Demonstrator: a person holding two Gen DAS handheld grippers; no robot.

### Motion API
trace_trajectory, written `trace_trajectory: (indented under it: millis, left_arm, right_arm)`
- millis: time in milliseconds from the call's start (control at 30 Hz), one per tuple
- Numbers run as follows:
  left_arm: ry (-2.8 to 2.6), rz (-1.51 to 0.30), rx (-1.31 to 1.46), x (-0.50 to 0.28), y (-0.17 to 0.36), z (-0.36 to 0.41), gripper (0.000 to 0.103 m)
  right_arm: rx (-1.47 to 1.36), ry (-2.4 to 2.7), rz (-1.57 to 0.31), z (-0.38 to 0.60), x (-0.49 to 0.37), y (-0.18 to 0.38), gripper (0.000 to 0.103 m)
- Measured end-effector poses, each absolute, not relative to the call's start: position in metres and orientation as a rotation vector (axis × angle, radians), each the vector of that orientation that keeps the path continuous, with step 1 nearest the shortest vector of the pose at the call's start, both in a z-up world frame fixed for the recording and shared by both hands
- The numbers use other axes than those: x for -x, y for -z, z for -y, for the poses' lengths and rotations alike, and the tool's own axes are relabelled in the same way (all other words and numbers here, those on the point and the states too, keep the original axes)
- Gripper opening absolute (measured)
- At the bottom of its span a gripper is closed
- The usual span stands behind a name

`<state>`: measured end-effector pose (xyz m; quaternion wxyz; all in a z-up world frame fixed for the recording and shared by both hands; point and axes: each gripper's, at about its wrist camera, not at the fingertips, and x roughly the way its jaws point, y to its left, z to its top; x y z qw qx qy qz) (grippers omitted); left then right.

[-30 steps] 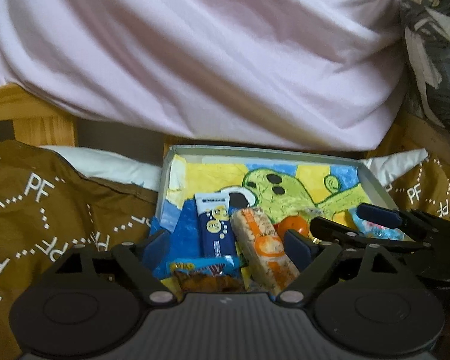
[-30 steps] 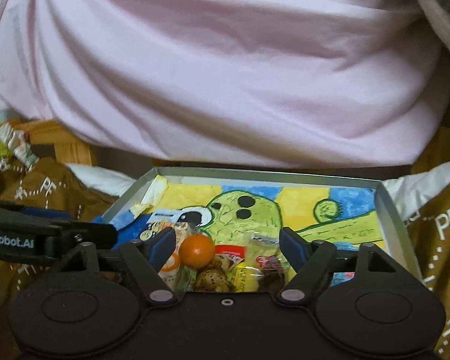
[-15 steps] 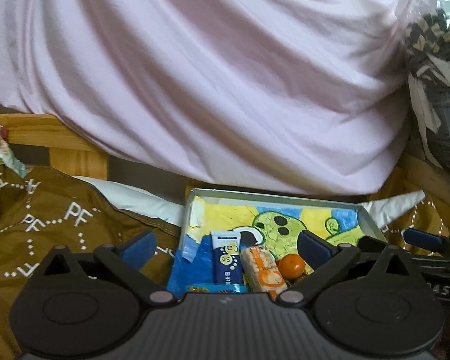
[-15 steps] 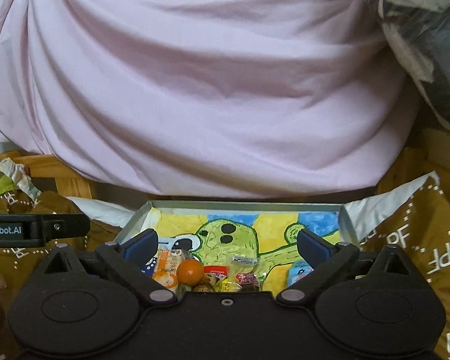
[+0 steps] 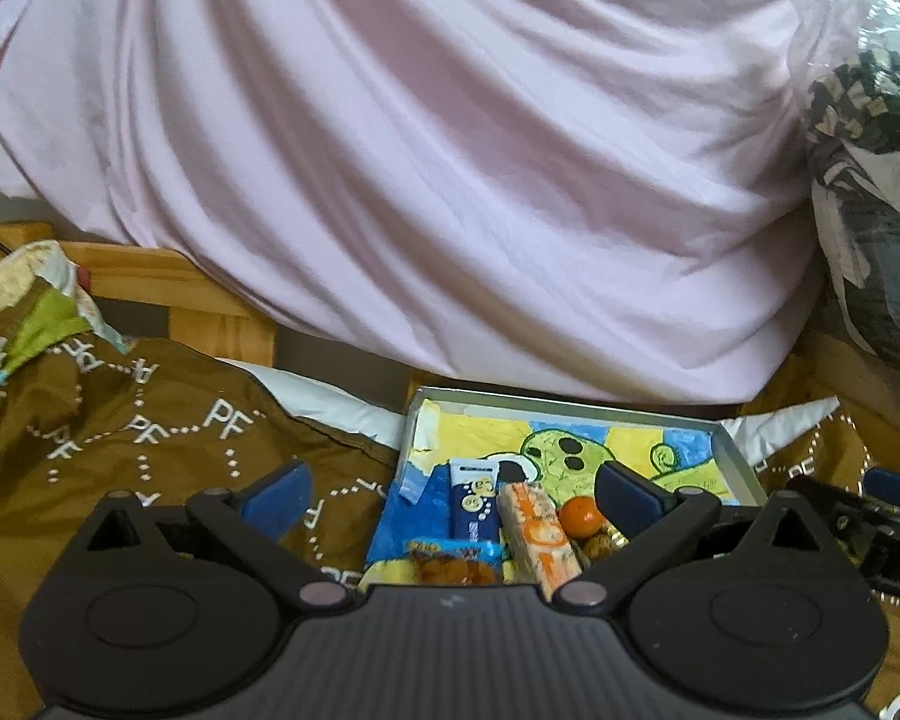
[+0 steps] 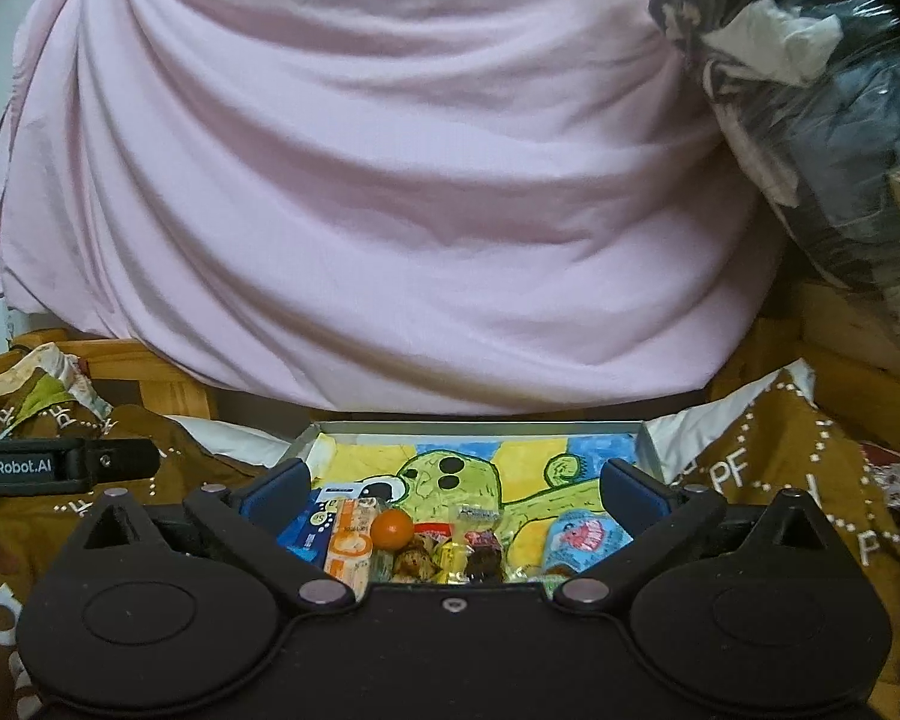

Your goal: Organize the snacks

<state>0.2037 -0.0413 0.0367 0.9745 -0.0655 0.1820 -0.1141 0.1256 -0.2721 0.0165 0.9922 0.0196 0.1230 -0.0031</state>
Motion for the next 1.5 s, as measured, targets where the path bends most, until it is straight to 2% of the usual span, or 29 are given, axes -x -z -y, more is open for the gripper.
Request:
trace_trajectory:
  millis: [567, 1500]
  left_arm:
    - [0.18, -0.367, 0.082, -0.128, -0.036, 0.026, 0.103]
    - [0.126, -0.488, 0.053, -0.063, -0.003, 0.011, 0.103]
  right_arm:
    - [-0.043, -0.041, -0.228, 0.266, -0.046, -0.017, 0.102]
    - [-0.101, 0.004, -0.393, 0.246, 0.025, 0.019, 0.102]
